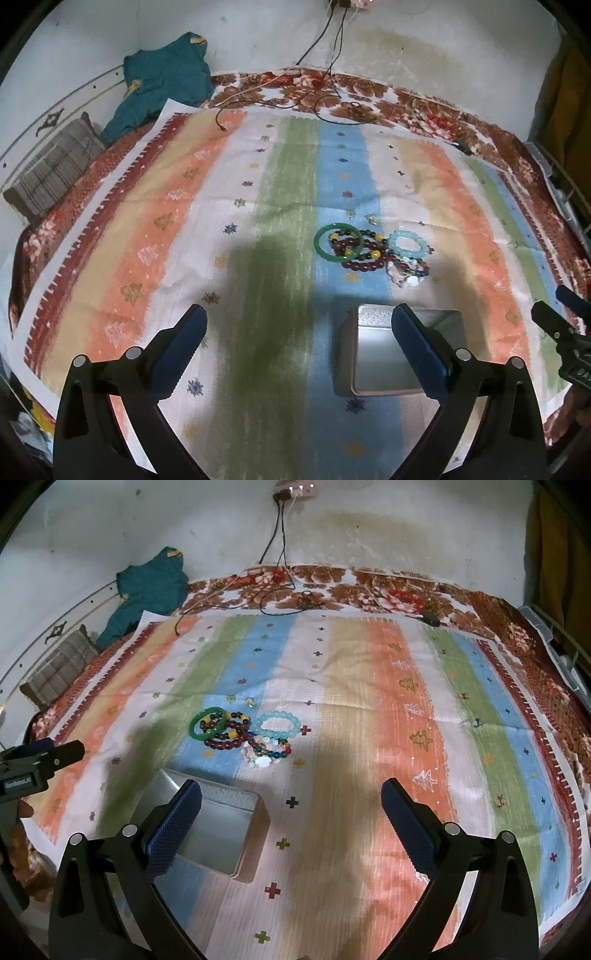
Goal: Organize jewelry
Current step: 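Move both tools toward the bracelet pile beside the silver tin, then grasp the green jade bangle with the left tool while the right tool grasps the light-blue bead bracelet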
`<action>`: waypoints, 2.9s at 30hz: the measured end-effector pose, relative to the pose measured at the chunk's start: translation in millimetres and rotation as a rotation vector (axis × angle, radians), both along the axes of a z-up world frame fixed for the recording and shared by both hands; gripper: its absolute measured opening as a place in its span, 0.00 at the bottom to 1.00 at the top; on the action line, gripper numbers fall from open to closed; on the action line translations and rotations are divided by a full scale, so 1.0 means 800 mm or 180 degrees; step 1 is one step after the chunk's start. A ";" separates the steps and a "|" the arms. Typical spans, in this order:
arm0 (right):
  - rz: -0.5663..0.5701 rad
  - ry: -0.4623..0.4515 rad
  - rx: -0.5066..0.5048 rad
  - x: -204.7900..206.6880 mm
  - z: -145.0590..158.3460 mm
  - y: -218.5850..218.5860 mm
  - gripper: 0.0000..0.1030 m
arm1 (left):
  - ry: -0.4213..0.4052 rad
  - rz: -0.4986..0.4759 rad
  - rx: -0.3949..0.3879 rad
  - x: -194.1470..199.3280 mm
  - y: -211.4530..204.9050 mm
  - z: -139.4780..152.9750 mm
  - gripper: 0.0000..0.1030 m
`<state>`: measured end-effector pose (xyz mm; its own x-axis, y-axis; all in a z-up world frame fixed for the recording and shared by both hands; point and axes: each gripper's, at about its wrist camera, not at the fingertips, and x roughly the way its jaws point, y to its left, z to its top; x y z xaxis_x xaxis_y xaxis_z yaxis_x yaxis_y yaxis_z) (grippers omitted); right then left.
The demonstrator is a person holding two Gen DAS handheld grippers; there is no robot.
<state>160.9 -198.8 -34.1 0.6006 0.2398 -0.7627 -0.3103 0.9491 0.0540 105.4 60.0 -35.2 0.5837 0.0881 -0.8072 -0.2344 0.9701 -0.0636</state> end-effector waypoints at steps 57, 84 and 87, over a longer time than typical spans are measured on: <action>-0.0151 0.0664 -0.0317 0.193 -0.128 0.057 0.96 | 0.0632 0.0091 -0.0140 0.184 0.035 -0.133 0.85; -0.0073 0.0835 -0.0453 0.246 -0.183 0.077 0.49 | 0.0683 0.0002 0.0081 0.218 0.029 -0.176 0.47; -0.0052 0.0881 -0.0421 0.246 -0.182 0.074 0.13 | 0.0679 -0.0032 0.0126 0.217 0.029 -0.175 0.12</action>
<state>357.4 -139.8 -179.9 0.3687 0.1195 -0.9218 -0.2857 0.9583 0.0100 279.4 83.1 -175.5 0.4009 0.1171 -0.9086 -0.2288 0.9732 0.0245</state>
